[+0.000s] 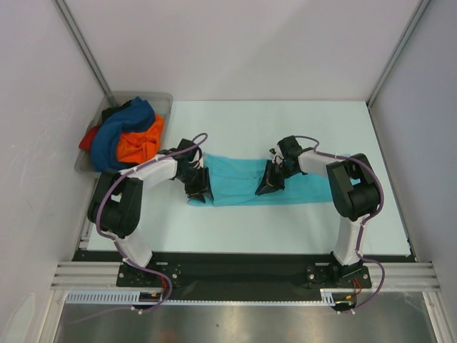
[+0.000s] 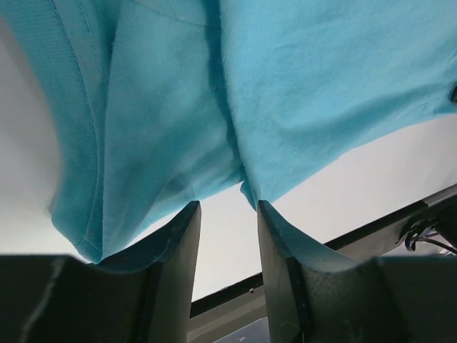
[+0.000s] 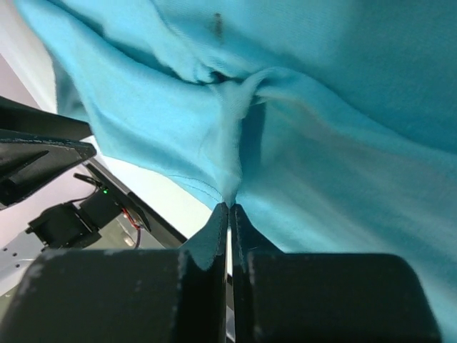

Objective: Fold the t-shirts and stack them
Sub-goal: Fold the tshirt

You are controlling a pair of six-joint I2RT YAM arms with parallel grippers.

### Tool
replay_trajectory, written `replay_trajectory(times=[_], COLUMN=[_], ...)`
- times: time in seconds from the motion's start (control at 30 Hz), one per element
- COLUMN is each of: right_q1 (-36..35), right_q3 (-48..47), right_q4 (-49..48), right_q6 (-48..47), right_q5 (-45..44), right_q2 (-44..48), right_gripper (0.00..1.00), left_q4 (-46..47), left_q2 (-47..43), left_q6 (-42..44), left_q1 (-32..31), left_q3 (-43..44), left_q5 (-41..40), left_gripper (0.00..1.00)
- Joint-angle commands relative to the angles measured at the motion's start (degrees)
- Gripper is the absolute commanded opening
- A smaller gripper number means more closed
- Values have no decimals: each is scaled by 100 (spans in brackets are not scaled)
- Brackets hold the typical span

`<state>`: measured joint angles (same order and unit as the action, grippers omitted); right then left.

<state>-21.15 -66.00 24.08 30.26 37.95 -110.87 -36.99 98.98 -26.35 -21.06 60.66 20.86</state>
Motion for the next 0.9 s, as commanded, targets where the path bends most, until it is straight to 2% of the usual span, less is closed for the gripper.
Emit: replay_trajectory(times=[0.0, 0.2, 0.33, 0.37, 0.4, 0.47, 0.57, 0.67, 0.73, 0.87], right_q1=[-3, 5, 5, 14, 14, 49, 58, 14, -47, -161], right_q3=[-299, -300, -273, -273, -291, -370, -589, -887, -1011, -1126], right_q4=[159, 343, 352, 352, 370, 501, 861, 1283, 1441, 1249], right_q6=[103, 156, 112, 103, 59, -46, -362, -704, -802, -602], right_q5=[19, -7, -95, -147, -209, -437, -894, -1483, -1650, -1230], right_q2=[382, 444, 277, 233, 163, 75, 83, 346, 478, 707], right_gripper=[0, 0, 0, 2, 10, 14, 26, 33, 36, 43], left_q4=[43, 69, 104, 165, 192, 280, 612, 667, 588, 624], left_q2=[-466, -634, -521, -494, -450, -240, 6, 296, 437, 842], left_q6=[42, -46, -125, -142, -151, -213, -388, -398, -327, -125], left_q1=[32, 32, 23, -3, -21, -82, -118, -118, -118, -91], left_q3=[200, 332, 394, 402, 385, 350, 148, 94, 174, 209], left_q5=[-21, 225, 689, 787, 883, 1173, 1297, 939, 124, -425], left_gripper=[44, 46, 46, 46, 46, 45, 41, 39, 38, 35])
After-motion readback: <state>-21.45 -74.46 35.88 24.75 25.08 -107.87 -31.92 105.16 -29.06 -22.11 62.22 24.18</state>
